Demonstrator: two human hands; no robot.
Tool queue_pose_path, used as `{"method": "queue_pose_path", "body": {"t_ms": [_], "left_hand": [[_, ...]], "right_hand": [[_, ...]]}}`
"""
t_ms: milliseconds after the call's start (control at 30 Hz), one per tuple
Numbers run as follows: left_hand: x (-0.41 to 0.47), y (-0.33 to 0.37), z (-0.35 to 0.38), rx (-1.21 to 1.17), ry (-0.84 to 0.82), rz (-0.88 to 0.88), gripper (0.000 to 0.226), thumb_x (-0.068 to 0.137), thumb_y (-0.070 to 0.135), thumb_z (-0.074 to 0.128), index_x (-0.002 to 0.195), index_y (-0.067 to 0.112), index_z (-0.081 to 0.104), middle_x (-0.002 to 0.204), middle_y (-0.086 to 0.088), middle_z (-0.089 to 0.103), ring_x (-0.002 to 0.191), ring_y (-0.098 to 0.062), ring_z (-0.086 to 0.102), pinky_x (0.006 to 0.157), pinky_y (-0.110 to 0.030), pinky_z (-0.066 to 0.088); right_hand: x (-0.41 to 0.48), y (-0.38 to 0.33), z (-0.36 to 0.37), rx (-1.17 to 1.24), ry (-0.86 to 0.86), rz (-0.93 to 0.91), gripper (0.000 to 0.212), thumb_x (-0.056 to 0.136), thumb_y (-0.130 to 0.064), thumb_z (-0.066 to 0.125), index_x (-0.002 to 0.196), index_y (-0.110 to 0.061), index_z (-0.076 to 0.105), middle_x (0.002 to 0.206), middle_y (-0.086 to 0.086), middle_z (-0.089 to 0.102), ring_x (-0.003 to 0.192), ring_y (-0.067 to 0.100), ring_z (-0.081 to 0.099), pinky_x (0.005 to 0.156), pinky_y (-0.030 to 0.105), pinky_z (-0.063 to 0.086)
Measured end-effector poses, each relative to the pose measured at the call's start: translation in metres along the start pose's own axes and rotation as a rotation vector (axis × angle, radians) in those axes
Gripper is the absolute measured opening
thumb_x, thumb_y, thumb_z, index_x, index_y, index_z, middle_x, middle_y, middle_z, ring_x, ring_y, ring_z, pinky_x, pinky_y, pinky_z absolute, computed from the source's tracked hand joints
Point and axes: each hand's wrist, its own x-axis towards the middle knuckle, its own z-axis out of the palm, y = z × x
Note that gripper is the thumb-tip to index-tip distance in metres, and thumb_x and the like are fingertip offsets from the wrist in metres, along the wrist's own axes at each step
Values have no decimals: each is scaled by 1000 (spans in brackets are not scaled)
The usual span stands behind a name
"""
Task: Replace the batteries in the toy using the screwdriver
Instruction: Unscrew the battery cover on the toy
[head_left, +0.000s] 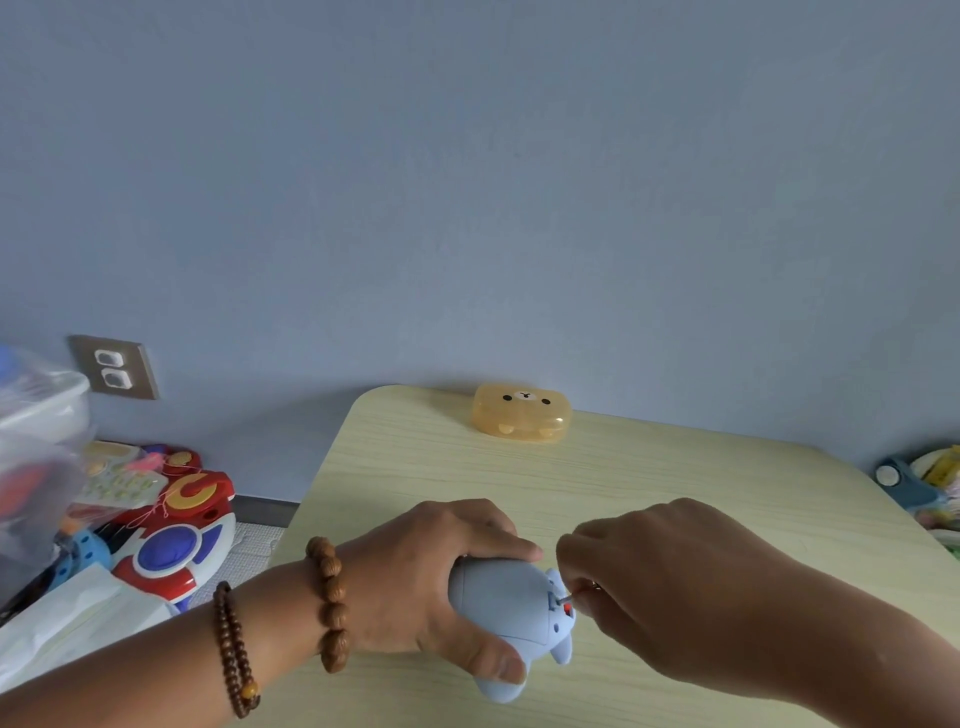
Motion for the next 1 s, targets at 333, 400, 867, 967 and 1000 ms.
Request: {"method": "queue_pose_path", "body": {"t_ms": [333, 400, 867, 967, 1000], "left_hand": [[1, 3, -1, 6, -18, 4, 69, 64, 54, 88, 126, 38, 63, 116, 26, 52, 109, 2, 57, 89, -20, 49], [1, 4, -3, 20, -34, 14, 64, 65, 53, 87, 123, 41, 63, 115, 24, 52, 106, 0, 57, 87, -22, 50], [-1, -2, -3, 72, -8, 2, 80, 64, 59, 84, 135, 36, 56, 123, 26, 51, 114, 3, 53, 97, -24, 49], [0, -3, -1, 55, -4, -6, 80, 64, 58, 85, 136, 36, 56, 124, 27, 51, 115, 5, 53, 96, -21, 47], [0, -4, -1, 48, -4, -9, 80, 64, 56, 86, 136, 36, 56, 124, 27, 51, 115, 5, 53, 96, -20, 46]], "right_hand": [[5, -6, 1, -172, -52, -42, 31, 98, -34, 36, 83, -20, 60, 73, 3, 62, 64, 29, 60, 62, 35, 49], [6, -7, 2, -156, -29, -45, 36, 101, -44, 33, 95, -22, 61, 76, 3, 64, 66, 30, 63, 63, 35, 47], [-17, 28, 60, 309, 410, 359, 15, 75, -37, 79, 72, -45, 67, 77, -19, 59, 68, 3, 56, 53, 19, 45], [-26, 35, 81, 390, 408, 586, 25, 66, -29, 88, 64, -47, 70, 84, -15, 61, 74, 7, 58, 65, 22, 46], [-27, 36, 86, 403, 395, 638, 25, 66, -28, 87, 62, -46, 70, 85, -18, 62, 77, 6, 58, 66, 22, 46]]}}
